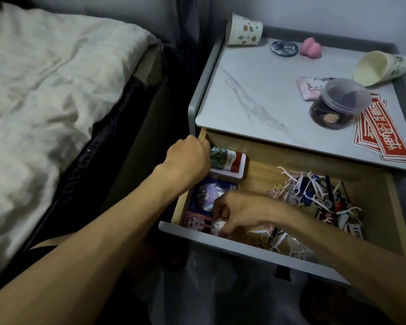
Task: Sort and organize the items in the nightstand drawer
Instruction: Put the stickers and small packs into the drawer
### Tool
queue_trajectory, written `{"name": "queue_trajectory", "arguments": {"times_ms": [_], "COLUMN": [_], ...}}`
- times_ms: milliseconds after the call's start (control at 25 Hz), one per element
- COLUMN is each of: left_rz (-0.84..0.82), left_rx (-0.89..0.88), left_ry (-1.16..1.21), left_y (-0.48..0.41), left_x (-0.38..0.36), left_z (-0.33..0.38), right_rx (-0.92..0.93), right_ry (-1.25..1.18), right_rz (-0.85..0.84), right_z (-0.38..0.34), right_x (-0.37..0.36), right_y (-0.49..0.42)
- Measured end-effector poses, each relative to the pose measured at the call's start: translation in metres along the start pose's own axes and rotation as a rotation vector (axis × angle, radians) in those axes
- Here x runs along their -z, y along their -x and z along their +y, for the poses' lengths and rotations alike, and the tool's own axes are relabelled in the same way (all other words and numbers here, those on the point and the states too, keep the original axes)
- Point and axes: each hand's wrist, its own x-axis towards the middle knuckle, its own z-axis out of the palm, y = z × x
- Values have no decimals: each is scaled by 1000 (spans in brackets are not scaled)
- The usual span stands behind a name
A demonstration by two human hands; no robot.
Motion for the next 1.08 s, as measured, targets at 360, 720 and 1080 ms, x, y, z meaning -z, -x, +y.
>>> {"name": "queue_trajectory", "arguments": {"times_ms": [360,720,1080], "left_rz": [17,16,5], "left_rx": [6,0,-9], "left_ry": [1,-10,-85], "left_y": [3,4,6], "left_x": [6,7,6], "left_z": [3,6,17], "right_rx": [123,138,-183], "right_ry": [187,157,416], "right_rz": [186,178,534], "right_z": [8,7,88], "right_x": [-10,-15,24], "right_y": [-4,-4,20]}}
